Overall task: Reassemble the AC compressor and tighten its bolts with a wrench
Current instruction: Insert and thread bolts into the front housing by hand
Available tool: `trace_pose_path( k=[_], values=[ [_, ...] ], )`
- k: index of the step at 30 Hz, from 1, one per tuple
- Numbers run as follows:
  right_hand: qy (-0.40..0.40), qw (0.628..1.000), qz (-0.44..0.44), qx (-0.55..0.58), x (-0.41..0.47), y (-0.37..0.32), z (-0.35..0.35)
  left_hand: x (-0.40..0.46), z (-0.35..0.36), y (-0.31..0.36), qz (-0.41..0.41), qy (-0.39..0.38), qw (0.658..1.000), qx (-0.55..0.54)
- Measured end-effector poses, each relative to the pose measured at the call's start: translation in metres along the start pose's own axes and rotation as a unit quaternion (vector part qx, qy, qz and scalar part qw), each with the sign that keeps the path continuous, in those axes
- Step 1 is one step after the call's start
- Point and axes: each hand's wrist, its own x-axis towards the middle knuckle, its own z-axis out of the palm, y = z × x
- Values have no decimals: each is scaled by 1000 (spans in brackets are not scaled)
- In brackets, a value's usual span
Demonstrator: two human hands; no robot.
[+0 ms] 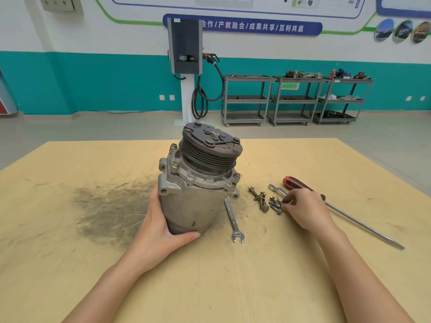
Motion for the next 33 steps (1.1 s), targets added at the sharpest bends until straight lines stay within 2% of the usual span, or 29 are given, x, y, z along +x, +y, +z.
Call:
trace_pose_path(
  k=[5, 9, 11, 13, 15, 17, 23, 28, 33],
  values=[
    [42, 999, -21, 17, -1, -2, 2, 0, -1, 1, -6, -5, 1000, -1],
    [93, 979, -84, 159, -9, -16, -8, -1, -1, 1, -16, -7, 1000, 5],
    [62, 947, -142, 280, -22, -33, -19, -1, -1, 1, -21, -5, 1000, 10],
    [-2, 897, -223, 382, -40, -51, -30, -1, 0, 1, -17, -1, 1000, 11],
    [-46, 857, -285, 427, -56, -66, -35, -1, 0, 2, -11, 2, 1000, 6],
    [-61, 838, -310, 445, -67, -78, -35, -1, 0, 2, -6, 5, 1000, 2],
    [-33, 857, -311, 409, -71, -89, -25, -2, -1, 3, -3, 4, 1000, 1],
    [13, 852, -291, 434, -70, -91, -26, -2, 0, 1, -10, 0, 1000, 4],
    [9, 861, -278, 426, -69, -94, -25, -2, 0, 0, -13, -1, 1000, 8]
  ],
)
